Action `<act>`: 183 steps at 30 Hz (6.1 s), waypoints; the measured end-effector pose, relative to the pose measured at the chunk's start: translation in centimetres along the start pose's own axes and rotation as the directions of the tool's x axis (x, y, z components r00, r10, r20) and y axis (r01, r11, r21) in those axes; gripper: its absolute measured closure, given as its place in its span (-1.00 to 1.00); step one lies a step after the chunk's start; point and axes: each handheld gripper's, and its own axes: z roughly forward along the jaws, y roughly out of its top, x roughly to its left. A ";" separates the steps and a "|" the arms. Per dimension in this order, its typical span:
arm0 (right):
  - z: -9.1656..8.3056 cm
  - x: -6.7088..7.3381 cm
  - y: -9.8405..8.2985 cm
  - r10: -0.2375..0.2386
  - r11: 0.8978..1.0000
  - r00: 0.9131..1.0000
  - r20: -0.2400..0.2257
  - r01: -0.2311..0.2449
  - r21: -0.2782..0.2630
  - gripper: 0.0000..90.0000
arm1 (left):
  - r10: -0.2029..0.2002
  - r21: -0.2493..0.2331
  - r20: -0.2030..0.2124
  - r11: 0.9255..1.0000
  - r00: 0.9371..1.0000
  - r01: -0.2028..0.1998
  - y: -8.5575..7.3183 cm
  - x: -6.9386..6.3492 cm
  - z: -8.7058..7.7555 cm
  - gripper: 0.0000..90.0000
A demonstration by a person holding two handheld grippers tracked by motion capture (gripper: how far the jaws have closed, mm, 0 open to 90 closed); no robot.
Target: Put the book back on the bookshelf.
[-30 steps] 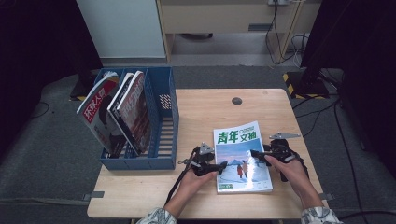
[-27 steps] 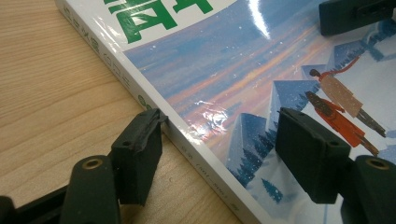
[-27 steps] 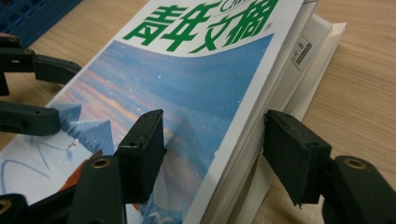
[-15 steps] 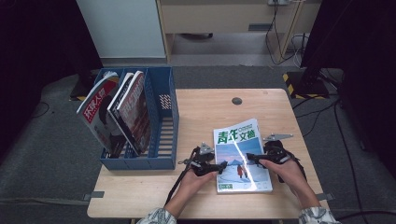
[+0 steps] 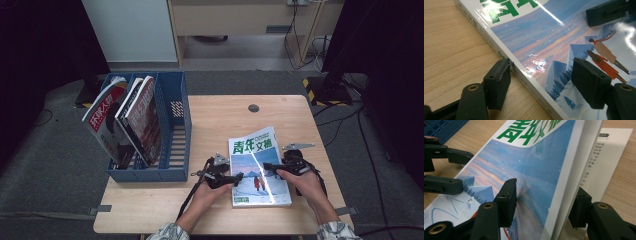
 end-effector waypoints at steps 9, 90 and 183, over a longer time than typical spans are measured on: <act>-0.1 0.6 0.2 -0.026 1.000 1.000 0.008 0.026 0.000 0.28 | -0.002 -0.001 -0.002 1.000 1.000 0.002 0.0 0.0 0.0 -0.30; -2.3 1.8 1.2 -0.028 0.999 0.999 -0.047 0.026 -0.035 0.62 | 0.007 0.004 -0.003 1.000 1.000 -0.007 0.7 0.0 0.9 -0.43; -4.7 2.8 2.8 -0.077 0.978 0.993 -0.090 0.058 -0.198 0.66 | -0.074 -0.004 0.195 0.997 0.978 0.076 1.5 1.0 2.1 -0.73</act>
